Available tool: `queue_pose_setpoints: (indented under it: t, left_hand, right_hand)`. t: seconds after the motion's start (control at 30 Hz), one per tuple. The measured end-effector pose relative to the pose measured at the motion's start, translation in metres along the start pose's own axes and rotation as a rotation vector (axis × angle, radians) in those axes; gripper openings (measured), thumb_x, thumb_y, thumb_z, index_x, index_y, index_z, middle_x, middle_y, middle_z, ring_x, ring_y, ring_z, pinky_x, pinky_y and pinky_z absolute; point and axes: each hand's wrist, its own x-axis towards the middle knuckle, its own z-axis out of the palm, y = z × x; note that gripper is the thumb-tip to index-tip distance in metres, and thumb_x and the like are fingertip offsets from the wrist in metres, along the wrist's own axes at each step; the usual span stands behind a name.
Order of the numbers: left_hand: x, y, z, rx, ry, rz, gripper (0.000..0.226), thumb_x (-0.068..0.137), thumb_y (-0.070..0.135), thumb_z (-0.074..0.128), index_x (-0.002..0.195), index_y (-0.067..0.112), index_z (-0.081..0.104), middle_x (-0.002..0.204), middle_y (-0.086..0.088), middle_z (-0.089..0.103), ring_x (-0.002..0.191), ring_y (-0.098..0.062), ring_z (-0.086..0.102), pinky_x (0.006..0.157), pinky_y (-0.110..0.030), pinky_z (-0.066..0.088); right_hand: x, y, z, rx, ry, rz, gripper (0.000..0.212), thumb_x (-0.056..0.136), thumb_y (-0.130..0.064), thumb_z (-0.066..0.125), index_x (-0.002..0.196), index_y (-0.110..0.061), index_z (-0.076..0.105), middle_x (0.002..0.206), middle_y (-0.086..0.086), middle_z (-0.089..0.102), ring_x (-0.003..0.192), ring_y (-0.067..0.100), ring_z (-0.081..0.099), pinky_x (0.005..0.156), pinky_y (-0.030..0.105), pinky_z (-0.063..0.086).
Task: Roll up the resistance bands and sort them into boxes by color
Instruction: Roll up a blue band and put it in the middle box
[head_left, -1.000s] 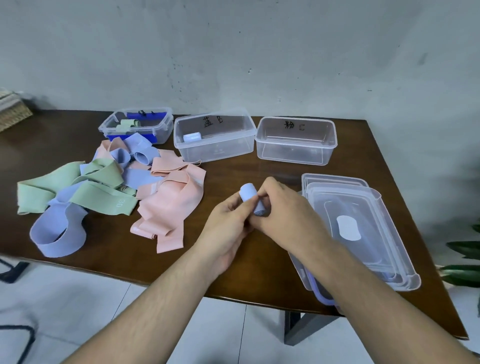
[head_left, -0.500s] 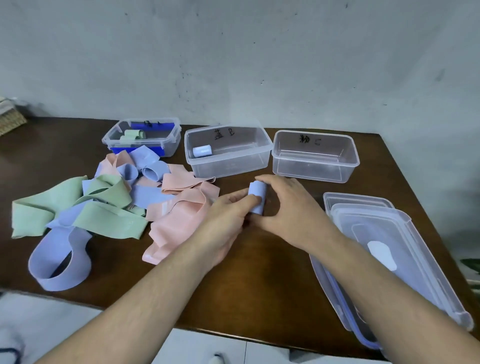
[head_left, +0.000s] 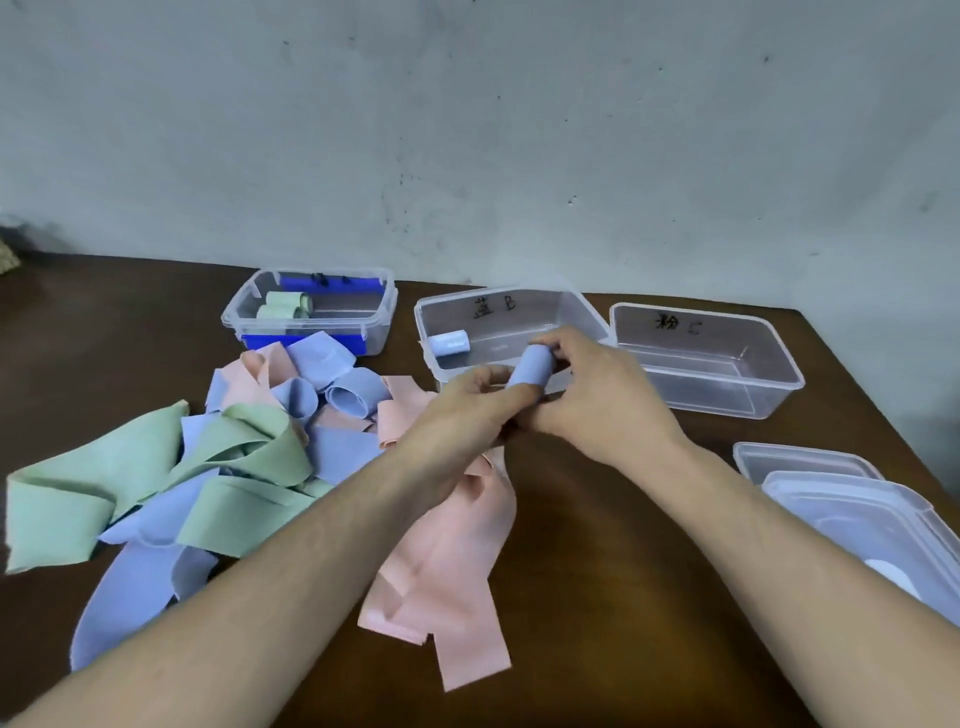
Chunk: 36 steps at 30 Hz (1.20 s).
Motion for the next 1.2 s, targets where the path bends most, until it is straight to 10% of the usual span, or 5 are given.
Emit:
queue_pose_setpoints:
  t: [0.37, 0.97, 1.2]
  left_hand:
    - [0.051, 0.035, -0.078, 0.347, 0.071, 0.126, 0.01, 0.084, 0.027, 0.068, 0.078, 0.02, 0.069, 0.053, 0.015, 0.054, 0.048, -0.001, 0.048, 0.052, -0.019, 0.041]
    - [0.113, 0.046, -0.123, 0.869, 0.038, 0.346, 0.027, 0.082, 0.03, 0.071, 0.108, 0.025, 0.074, 0.096, 0.002, 0.072, 0.089, -0.016, 0.065, 0.083, -0.037, 0.054]
    - [0.13, 0.03, -0.122, 0.824, 0.003, 0.366, 0.036, 0.088, 0.039, 0.07, 0.12, 0.022, 0.064, 0.107, 0.006, 0.065, 0.094, -0.01, 0.058, 0.075, -0.02, 0.043]
  right_hand:
    - [0.069, -0.024, 0.036, 0.058, 0.121, -0.127, 0.059, 0.075, -0.043, 0.08, 0.128, -0.036, 0.055, 0.122, -0.013, 0.058, 0.106, 0.008, 0.052, 0.083, 0.02, 0.04]
    - [0.154, -0.017, 0.018, -0.152, -0.211, -0.243, 0.032, 0.083, -0.029, 0.078, 0.115, -0.028, 0.072, 0.096, -0.024, 0.061, 0.088, -0.007, 0.058, 0.078, 0.007, 0.042]
    - [0.166, -0.004, 0.019, -0.224, -0.287, -0.239, 0.026, 0.079, -0.029, 0.078, 0.105, -0.029, 0.073, 0.092, -0.02, 0.062, 0.083, 0.001, 0.058, 0.074, 0.016, 0.044]
